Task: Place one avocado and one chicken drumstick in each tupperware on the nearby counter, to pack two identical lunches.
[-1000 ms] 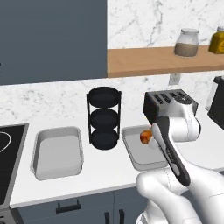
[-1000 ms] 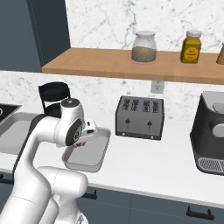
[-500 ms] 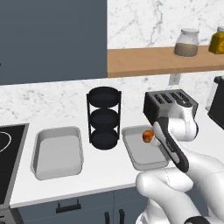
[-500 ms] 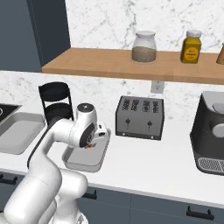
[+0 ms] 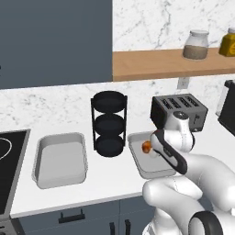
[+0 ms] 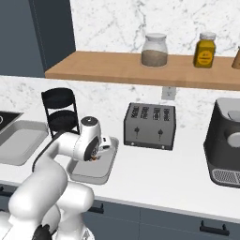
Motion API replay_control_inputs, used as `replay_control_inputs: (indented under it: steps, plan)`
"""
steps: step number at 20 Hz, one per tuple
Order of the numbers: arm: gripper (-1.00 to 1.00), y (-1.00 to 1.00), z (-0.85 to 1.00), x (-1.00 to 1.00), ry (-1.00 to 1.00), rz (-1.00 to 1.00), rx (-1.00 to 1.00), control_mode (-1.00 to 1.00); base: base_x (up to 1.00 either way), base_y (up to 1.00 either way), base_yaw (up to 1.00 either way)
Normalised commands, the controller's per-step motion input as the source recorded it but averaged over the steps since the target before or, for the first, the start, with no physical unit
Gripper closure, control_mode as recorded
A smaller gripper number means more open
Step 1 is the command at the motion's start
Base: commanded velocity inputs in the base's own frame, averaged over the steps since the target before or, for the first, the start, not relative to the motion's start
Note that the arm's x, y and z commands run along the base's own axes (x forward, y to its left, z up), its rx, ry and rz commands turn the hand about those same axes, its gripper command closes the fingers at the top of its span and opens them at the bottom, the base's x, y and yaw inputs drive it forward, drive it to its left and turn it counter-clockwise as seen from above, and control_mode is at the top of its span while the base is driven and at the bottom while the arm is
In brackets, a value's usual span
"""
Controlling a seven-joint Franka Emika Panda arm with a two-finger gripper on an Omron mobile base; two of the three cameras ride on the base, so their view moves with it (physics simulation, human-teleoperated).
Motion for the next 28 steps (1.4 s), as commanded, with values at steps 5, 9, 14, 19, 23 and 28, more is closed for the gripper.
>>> replay_control_inputs:
  steps: [5, 9, 14, 19, 23, 28]
  plan:
    - [1.00, -0.01, -0.33, 0.10, 0.00, 0.00, -0.01, -1.00, 0.00, 0.00, 0.00]
    - [1.00, 0.00, -0.39, 0.19, -0.02, 0.00, -0.01, -1.00, 0.00, 0.00, 0.00]
    - [-1.00, 0.00, -0.27, 0.27, -0.15, 0.00, -0.01, -1.00, 0.00, 0.00, 0.00]
    - [-1.00, 0.00, -0.20, 0.10, -0.09, 0.00, -0.01, -1.00, 0.00, 0.00, 0.00]
    - [-1.00, 0.05, 0.33, -0.41, 0.00, 0.00, 0.00, -1.00, 0.00, 0.00, 0.00]
    - [-1.00, 0.11, 0.73, -0.76, -0.08, -0.12, 0.00, -1.00, 0.00, 0.00, 0.00]
